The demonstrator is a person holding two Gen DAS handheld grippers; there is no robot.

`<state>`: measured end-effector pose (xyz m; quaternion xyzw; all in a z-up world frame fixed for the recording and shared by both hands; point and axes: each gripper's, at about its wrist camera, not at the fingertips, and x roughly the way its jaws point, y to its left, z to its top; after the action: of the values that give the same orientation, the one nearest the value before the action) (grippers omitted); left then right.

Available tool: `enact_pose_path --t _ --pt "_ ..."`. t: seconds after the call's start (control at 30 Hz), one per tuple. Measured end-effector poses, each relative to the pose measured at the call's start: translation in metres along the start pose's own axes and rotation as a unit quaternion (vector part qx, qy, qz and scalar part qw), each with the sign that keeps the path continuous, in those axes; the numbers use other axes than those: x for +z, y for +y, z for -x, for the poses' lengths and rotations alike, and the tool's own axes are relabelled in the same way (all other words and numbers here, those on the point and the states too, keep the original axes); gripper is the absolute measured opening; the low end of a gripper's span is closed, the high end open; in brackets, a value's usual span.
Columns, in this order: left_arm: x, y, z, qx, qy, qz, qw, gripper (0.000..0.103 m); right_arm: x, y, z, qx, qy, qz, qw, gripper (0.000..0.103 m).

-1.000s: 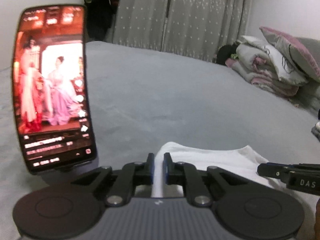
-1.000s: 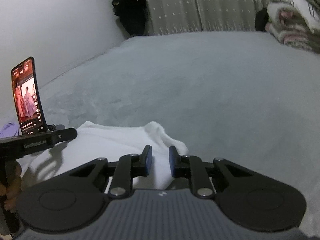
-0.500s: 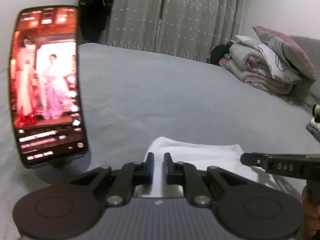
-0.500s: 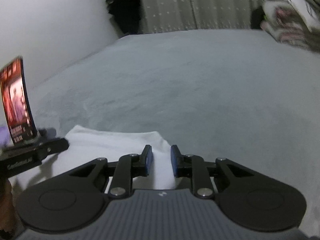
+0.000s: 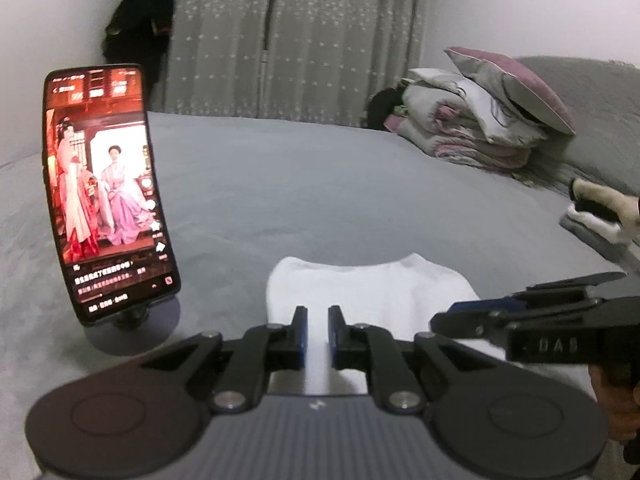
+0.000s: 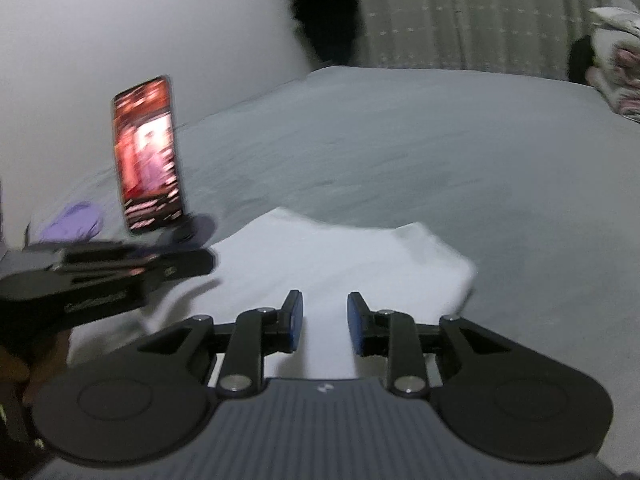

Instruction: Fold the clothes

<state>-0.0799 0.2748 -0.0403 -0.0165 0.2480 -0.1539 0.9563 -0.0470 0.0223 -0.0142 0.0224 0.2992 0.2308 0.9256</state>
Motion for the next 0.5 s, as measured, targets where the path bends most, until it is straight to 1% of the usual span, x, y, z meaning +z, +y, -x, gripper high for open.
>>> enact_pose_path --t 0.1,0.27,0.5 --pt "-0.005 -0.001 -0.002 -0.007 0.007 -0.014 0.9998 0.01 -0.012 0.006 -0.001 -0.005 -0.001 0.017 1.0 0.036" --pt "-0.016 -0.002 -0.001 -0.005 0.012 -0.048 0.9988 0.01 -0.025 0.008 0.007 -0.017 -0.011 0.037 0.999 0.036" --pt "-0.019 0.006 0.011 -0.01 0.009 -0.054 0.9984 0.011 -0.037 0.006 0.025 -0.026 -0.021 0.04 0.999 0.036"
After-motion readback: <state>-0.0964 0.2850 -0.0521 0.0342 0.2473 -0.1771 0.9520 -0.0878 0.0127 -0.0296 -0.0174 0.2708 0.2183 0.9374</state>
